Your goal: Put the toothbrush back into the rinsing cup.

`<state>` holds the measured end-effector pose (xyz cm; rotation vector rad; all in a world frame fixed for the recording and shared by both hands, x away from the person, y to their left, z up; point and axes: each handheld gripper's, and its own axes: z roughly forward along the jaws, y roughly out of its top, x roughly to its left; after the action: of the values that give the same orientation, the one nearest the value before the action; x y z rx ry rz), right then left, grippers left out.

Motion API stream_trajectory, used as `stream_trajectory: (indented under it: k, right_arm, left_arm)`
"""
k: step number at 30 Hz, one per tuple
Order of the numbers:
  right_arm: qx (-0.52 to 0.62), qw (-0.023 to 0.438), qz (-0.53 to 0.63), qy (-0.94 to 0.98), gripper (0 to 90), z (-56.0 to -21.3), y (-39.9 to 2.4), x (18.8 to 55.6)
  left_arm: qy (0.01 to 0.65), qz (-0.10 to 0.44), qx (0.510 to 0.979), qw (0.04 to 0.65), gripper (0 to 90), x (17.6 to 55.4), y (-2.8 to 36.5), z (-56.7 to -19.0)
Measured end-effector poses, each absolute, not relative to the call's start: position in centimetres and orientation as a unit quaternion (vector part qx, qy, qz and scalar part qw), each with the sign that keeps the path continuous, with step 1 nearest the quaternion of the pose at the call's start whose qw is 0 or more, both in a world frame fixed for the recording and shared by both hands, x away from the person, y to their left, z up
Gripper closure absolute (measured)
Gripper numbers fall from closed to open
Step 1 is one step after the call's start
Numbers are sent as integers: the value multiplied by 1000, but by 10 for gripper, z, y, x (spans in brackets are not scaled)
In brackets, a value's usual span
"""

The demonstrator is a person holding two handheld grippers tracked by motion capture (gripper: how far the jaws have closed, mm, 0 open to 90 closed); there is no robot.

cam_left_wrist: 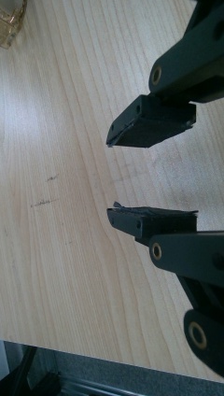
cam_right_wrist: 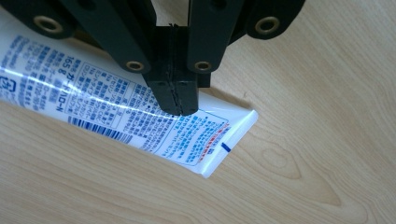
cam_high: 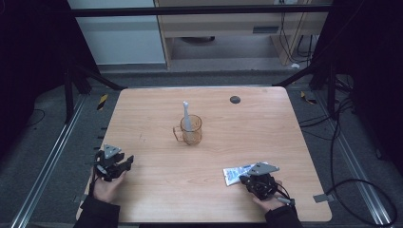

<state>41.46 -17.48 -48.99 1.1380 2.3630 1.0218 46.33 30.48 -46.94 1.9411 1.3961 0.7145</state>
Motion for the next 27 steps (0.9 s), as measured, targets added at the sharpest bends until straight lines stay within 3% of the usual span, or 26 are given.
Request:
stream_trajectory:
  k: [14, 27]
  right_arm:
    - [391, 172, 369, 825, 900, -485, -170, 424]
    - [447, 227, 380, 777, 900, -466, -211, 451]
  left_arm:
    - [531, 270, 738, 318, 579, 464, 305, -470]
    - [530, 270, 739, 317, 579, 464, 305, -470]
